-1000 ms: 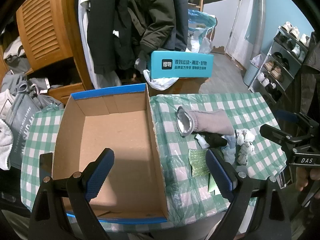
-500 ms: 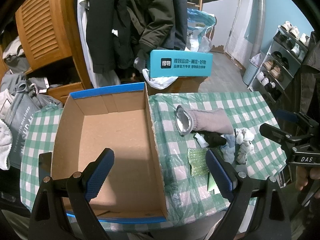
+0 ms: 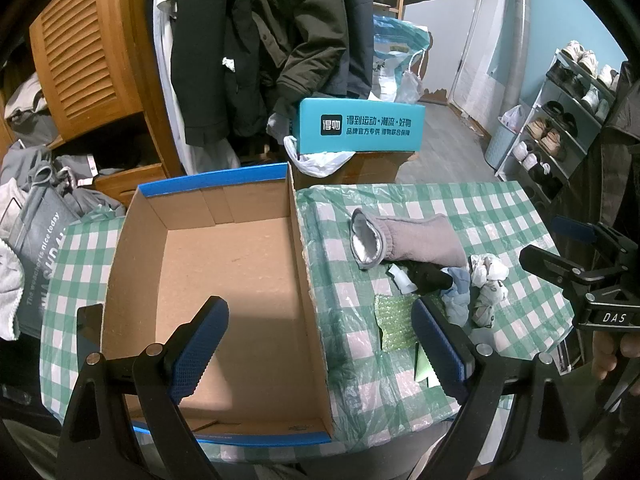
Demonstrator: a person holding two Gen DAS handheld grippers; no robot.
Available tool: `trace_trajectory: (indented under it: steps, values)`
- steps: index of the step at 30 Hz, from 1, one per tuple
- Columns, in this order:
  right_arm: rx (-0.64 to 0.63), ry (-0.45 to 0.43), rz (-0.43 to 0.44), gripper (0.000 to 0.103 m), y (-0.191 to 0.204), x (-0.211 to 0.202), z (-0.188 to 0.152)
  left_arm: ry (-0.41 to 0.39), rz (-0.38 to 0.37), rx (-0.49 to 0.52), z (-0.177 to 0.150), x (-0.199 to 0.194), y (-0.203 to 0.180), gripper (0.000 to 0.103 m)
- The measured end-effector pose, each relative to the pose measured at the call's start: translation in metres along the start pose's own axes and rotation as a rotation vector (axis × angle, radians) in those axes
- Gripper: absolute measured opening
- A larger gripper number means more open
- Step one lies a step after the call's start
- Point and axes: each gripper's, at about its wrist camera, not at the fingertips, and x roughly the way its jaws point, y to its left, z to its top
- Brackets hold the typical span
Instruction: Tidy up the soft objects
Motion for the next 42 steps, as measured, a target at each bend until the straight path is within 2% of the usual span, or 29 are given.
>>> trace_trajectory:
  steps: [11,14,26,42]
  values:
    - [0.005,0.003,-0.004,0.101,-0.005,0.002,-0.005,0.014,0.000,0.008,-0.008,0.001,-0.006,0.094]
    - [0.011,0.006,-0.016,0.101,-0.009,0.003,-0.010,0.032,-0.003,0.018,-0.016,0.005,-0.012,0.094]
    - [0.058,0.044,-0.066,0.101,-0.035,0.007,-0.019,0.114,-0.042,0.060,-0.007,0.032,-0.035,0.094]
    - [0.118,0.092,-0.109,0.101,-0.068,0.018,-0.028,0.209,-0.057,0.157,-0.013,0.069,-0.072,0.094]
